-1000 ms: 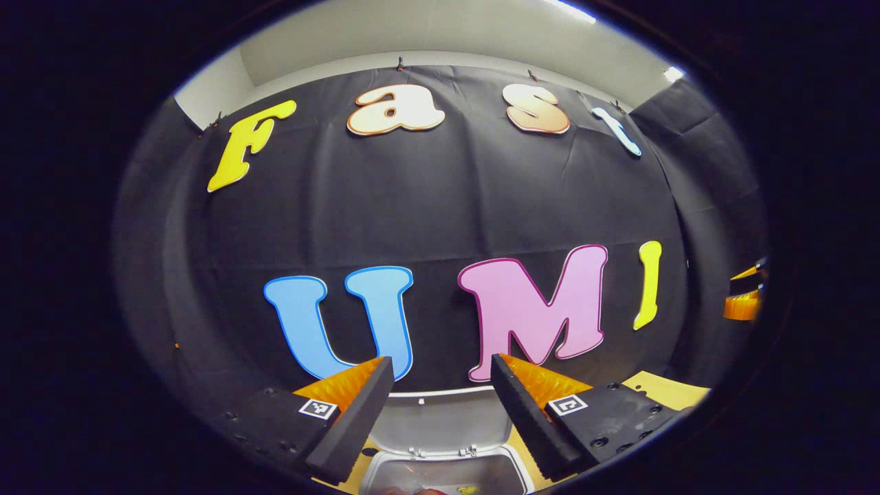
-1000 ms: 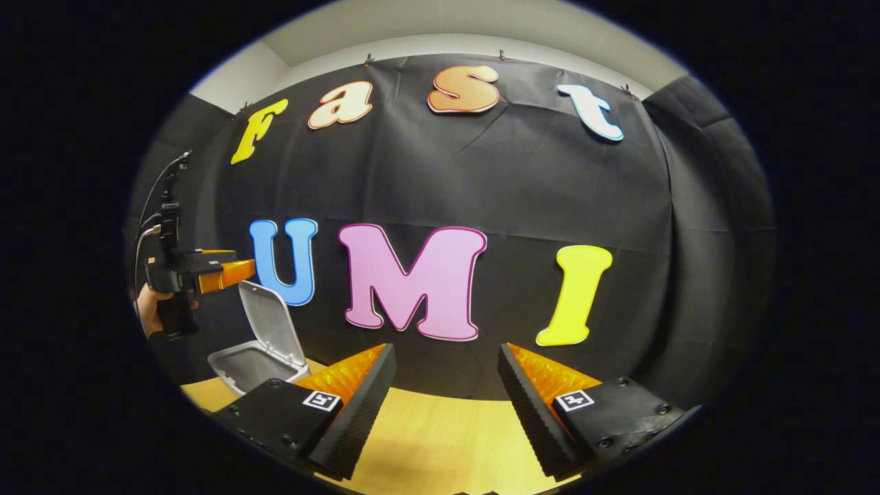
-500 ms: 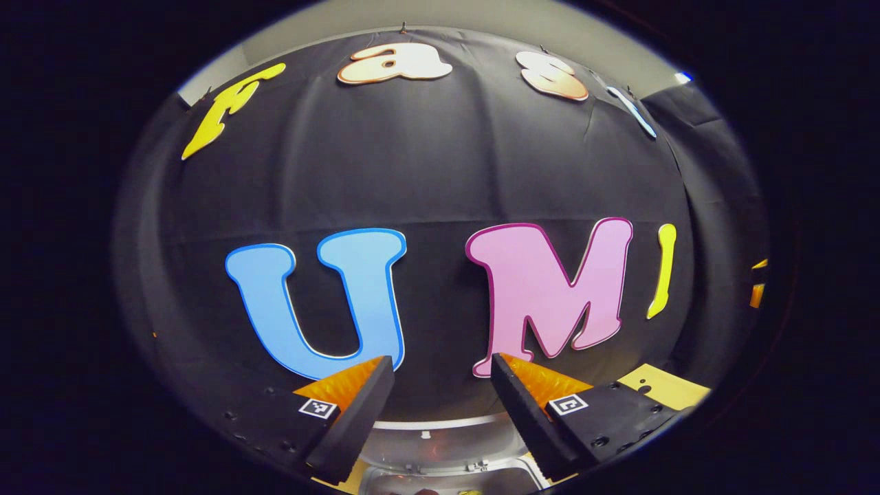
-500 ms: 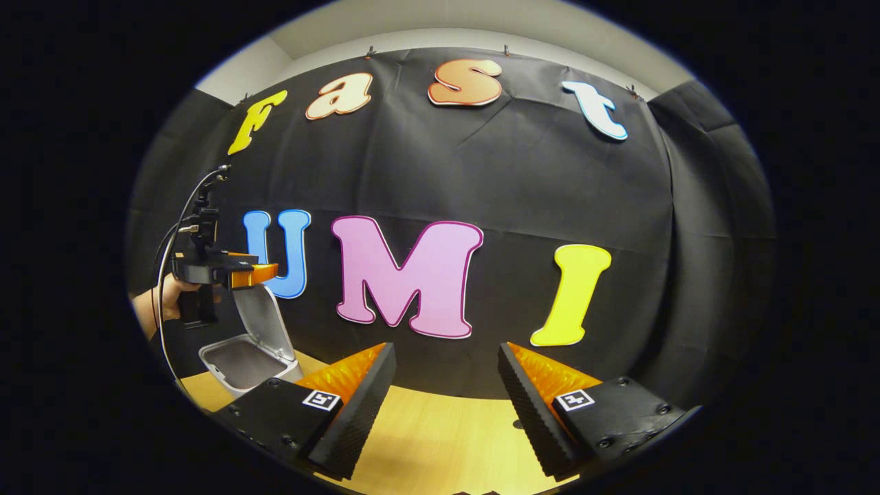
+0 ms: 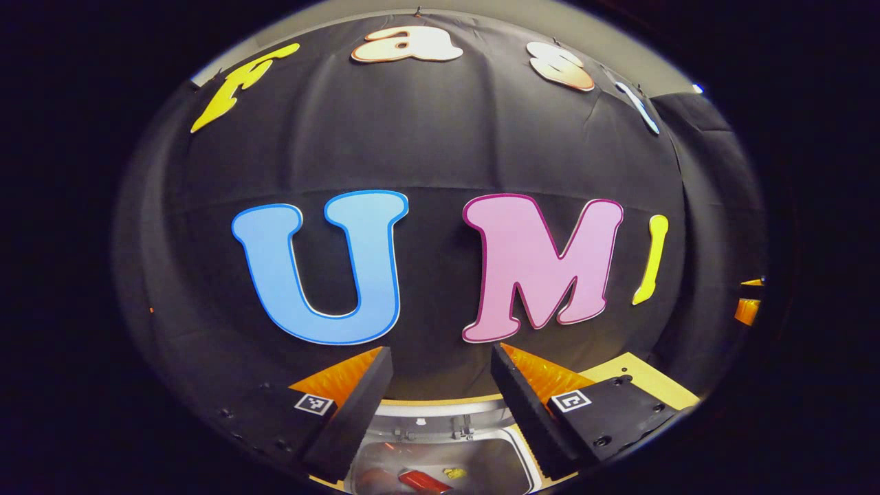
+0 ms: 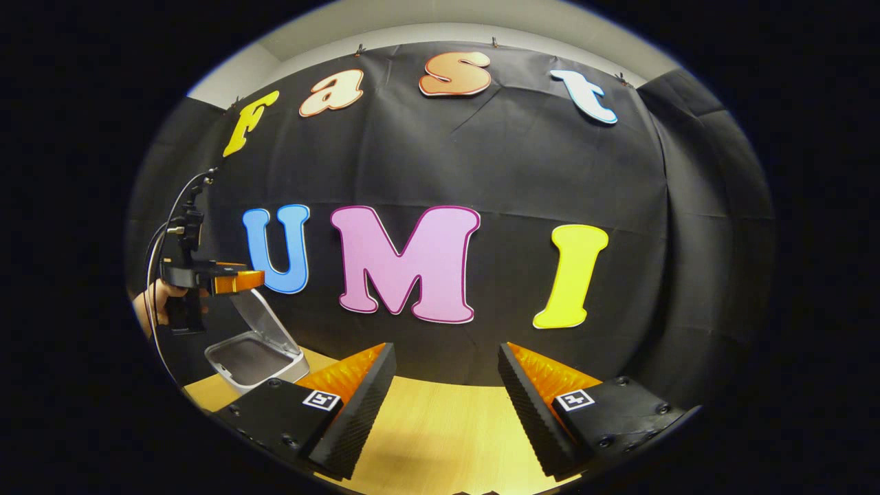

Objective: Press the lid of the desktop garbage bin to open it, pick up the crumpled paper on the desktop and throw it into the bin, then pick up the pop can on the desktop and drop it into the bin, and finally close the garbage bin lid.

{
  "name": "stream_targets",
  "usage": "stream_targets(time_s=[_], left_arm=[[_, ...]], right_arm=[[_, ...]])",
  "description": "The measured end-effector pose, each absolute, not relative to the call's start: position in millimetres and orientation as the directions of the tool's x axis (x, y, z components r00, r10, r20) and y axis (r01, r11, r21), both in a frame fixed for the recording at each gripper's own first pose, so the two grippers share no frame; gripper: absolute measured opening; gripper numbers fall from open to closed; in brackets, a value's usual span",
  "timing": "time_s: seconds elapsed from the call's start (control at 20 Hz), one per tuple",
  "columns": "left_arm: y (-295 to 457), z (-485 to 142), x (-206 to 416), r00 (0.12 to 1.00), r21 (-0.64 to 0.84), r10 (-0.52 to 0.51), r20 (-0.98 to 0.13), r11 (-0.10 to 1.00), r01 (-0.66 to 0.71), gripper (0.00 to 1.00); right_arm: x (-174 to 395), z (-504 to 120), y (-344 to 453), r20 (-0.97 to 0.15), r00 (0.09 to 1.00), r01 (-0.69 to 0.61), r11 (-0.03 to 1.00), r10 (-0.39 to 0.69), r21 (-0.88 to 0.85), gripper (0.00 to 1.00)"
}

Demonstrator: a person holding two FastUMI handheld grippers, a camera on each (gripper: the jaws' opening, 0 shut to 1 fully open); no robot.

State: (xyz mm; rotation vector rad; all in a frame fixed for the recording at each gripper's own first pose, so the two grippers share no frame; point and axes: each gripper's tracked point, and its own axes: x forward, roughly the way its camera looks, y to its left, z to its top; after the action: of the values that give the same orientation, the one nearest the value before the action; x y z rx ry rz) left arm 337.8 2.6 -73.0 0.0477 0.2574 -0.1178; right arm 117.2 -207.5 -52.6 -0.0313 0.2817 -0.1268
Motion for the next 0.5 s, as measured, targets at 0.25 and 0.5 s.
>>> stream_targets(time_s=[0.25, 0.5], left_arm=[[12, -126, 274, 0.95, 0.012, -0.062, -0.307, 0.998, 0.07, 0.96], [15, -188, 231, 0.931, 0.025, -0.041, -0.364, 0.998, 0.054, 0.97]], right_arm=[[104, -62, -199, -0.29, 0.95, 0.109, 0.993, -0.116, -0.04, 0.97], [87, -90, -190, -0.351, 0.931, 0.101, 0.995, -0.104, -0.026, 0.97]])
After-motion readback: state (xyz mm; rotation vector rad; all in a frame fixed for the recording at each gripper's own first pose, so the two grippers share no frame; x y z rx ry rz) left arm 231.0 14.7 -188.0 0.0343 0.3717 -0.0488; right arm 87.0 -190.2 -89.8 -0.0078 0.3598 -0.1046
